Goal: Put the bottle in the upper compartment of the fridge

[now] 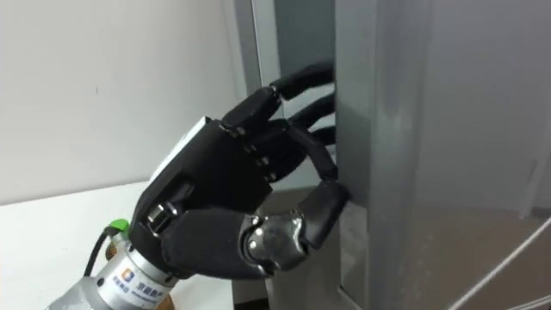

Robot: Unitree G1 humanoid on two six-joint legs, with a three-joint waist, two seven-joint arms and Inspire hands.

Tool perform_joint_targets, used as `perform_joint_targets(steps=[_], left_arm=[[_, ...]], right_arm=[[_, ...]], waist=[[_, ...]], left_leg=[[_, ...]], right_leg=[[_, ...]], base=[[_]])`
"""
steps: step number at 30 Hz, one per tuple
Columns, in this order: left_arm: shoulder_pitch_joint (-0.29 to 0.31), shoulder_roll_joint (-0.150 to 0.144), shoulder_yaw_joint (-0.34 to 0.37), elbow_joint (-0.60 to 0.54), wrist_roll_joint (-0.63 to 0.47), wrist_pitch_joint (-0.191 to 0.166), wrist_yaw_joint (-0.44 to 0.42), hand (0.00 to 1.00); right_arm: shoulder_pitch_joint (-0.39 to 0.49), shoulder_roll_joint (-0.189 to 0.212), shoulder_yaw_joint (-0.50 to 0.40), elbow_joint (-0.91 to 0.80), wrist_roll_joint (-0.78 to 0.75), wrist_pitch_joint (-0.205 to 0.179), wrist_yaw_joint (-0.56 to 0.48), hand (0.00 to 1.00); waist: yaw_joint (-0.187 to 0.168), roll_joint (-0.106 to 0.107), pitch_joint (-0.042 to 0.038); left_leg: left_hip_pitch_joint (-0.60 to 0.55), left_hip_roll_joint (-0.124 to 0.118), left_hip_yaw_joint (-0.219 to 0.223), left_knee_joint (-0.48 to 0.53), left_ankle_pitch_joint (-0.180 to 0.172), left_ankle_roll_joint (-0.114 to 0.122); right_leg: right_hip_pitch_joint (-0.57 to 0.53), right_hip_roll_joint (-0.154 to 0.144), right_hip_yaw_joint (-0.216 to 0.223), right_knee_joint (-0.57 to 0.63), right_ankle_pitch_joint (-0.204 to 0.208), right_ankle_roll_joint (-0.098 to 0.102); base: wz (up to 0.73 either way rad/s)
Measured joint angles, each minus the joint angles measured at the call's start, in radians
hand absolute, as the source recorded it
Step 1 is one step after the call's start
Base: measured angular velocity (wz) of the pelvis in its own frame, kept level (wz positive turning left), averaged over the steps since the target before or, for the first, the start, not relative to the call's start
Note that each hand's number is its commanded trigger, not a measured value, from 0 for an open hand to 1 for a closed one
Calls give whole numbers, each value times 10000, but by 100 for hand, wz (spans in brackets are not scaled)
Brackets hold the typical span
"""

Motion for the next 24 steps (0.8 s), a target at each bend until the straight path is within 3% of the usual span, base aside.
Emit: perform_joint_targets(steps=[5, 13, 24], left_arm=[[-46, -24, -192, 6, 11, 123, -67, 0], [-136, 2, -338, 29, 27, 438, -471, 0], [-352, 43, -397, 30, 216, 451, -874, 0]], right_arm=[[-8, -4, -3, -19, 104, -1, 8, 0], [-17, 6, -4, -110, 165, -13, 25, 0], [-60, 30, -200, -109, 78, -10, 306, 0]], waist=[[-41, 20, -16], [-388, 110, -73], [-701, 78, -50]], left_leg=[[-56, 16, 142, 57, 0, 0], [-8, 39, 426, 49, 0, 0], [44, 62, 706, 38, 0, 0]], right_leg=[[-180, -3, 155, 118, 1, -7], [-303, 10, 441, 162, 20, -13], [-373, 28, 711, 165, 64, -10]], base=[[-10], [-12], [-8]])
